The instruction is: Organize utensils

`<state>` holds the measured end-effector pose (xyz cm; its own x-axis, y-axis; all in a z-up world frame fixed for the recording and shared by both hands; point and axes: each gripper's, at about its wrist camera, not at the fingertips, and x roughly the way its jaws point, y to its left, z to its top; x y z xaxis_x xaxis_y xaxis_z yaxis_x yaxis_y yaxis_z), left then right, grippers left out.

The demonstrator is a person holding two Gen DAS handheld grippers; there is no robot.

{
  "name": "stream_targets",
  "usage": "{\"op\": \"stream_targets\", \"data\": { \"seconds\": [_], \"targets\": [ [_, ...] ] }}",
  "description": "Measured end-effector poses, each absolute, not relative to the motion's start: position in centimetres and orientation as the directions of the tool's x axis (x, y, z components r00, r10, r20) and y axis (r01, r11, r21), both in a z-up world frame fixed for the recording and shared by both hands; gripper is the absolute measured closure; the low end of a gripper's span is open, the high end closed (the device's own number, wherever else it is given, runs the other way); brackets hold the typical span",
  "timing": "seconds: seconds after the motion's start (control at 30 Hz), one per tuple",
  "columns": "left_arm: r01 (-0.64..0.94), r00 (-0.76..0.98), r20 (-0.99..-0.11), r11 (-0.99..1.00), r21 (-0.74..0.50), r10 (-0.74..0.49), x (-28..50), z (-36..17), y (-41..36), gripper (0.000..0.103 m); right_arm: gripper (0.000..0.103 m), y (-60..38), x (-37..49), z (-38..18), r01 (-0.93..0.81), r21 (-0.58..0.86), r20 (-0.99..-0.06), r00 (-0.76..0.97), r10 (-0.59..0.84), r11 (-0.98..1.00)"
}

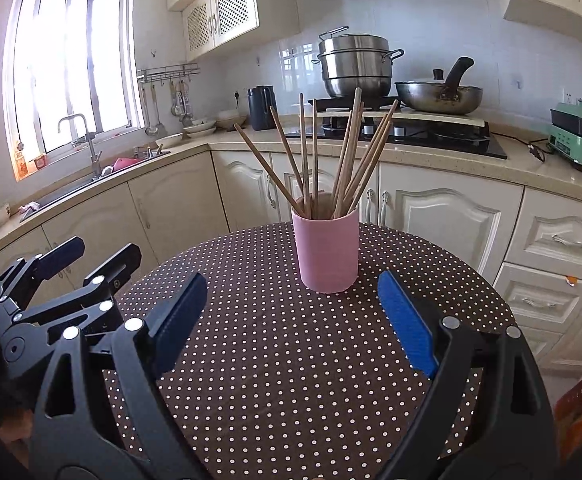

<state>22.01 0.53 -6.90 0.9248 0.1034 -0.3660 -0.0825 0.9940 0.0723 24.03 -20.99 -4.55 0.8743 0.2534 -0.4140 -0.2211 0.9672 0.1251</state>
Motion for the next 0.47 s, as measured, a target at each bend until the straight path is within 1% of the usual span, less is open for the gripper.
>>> {"op": "stream_targets", "data": {
  "seconds": [0.23,0.47],
  "targets": [
    [-0.072,0.921,-0.376,0.993,0.091,0.101,22.5,-7.4,0.0,0.029,0.017,-20.9,24.6,-5.0,-0.22,0.125,-0.43,0.867,0.252,0.968],
    [-0.083,0.896,-0.429,0.993,0.084,0.111,23.5,-8.5,0.5,0.029,0.017,-20.9,25.7,-5.7,-0.214,0.111,-0.47,0.849,0.241,0.97]
  ]
}}
